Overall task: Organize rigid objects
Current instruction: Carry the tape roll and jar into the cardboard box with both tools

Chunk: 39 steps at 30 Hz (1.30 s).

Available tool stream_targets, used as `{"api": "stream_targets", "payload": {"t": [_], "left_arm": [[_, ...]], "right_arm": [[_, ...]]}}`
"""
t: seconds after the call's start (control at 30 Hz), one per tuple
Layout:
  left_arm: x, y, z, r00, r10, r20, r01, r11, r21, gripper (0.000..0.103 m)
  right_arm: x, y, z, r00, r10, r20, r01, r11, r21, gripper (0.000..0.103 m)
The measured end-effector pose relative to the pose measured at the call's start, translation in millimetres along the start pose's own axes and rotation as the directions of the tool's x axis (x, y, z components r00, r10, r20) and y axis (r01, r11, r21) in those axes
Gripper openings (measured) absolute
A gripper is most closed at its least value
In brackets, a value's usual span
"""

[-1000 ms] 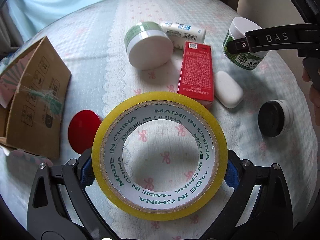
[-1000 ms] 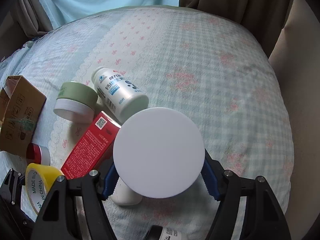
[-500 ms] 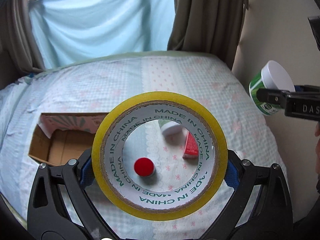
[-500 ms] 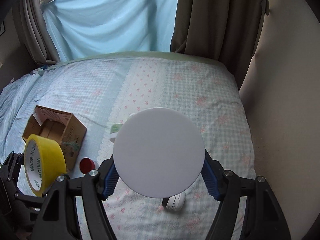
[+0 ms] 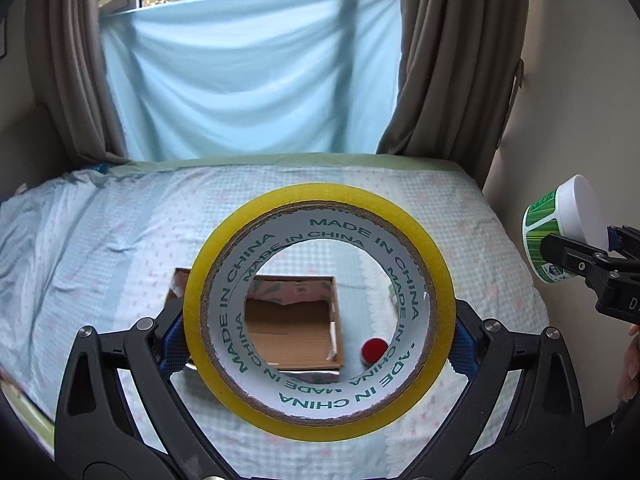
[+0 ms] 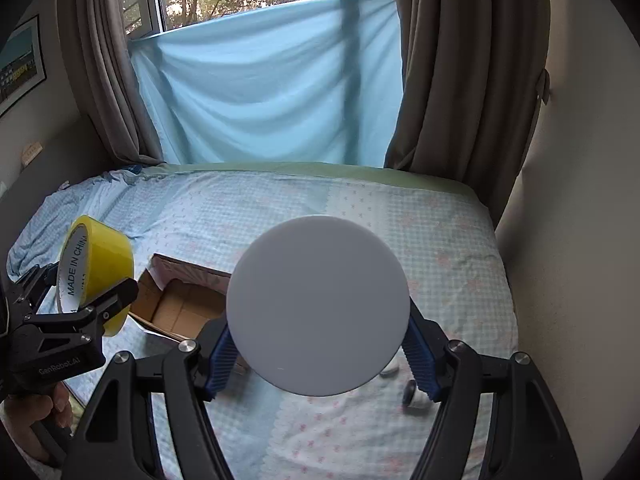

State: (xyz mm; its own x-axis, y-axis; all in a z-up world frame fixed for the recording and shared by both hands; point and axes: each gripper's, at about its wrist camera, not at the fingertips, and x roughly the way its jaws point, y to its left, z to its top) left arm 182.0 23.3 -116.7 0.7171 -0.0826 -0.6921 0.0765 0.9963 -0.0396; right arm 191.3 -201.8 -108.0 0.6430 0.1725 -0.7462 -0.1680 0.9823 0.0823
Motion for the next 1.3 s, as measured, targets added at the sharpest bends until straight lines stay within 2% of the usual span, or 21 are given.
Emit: {"api": "stream_targets", "payload": {"t": [0.23, 0.4, 0.57, 0.73, 0.87, 1.07, 1.3], "left_arm": [[14, 96, 14, 0.999, -0.023, -0.036, 0.024, 0.999, 0.039, 0.098], [44, 151, 16, 0.994, -0.035, -0.104, 0.043, 0.997, 0.072, 0.098], [86, 184, 11, 0.982, -0.035, -0.187, 0.052, 0.995, 0.085, 0.098], [133, 194, -1, 0.960, -0.034, -0.276, 0.058, 0.995, 0.079, 0.098], [174, 194, -13, 0.934, -0.029, -0.356, 0.061, 0.995, 0.080, 0.098], [245, 192, -34, 0.883, -0.015, -0.469, 0.066, 0.993, 0.093, 0.098], [321, 187, -67, 0.804, -0.014, -0.595, 0.052, 0.998, 0.047, 0.098]], "right_arm": [[20, 96, 9, 1.000, 0.006, 0.009, -0.007, 0.998, 0.057, 0.068], [48, 152, 10, 1.000, 0.008, -0.021, -0.006, 0.995, 0.102, 0.068], [87, 191, 2, 0.996, 0.015, -0.088, -0.005, 0.994, 0.107, 0.068], [134, 209, -10, 0.985, 0.020, -0.170, -0.009, 0.998, 0.063, 0.068], [174, 211, -19, 0.970, 0.033, -0.241, -0.024, 0.999, 0.040, 0.068], [240, 205, -34, 0.937, 0.036, -0.348, -0.034, 0.999, 0.010, 0.068], [316, 194, -62, 0.887, 0.046, -0.460, -0.074, 0.996, -0.043, 0.068]]}}
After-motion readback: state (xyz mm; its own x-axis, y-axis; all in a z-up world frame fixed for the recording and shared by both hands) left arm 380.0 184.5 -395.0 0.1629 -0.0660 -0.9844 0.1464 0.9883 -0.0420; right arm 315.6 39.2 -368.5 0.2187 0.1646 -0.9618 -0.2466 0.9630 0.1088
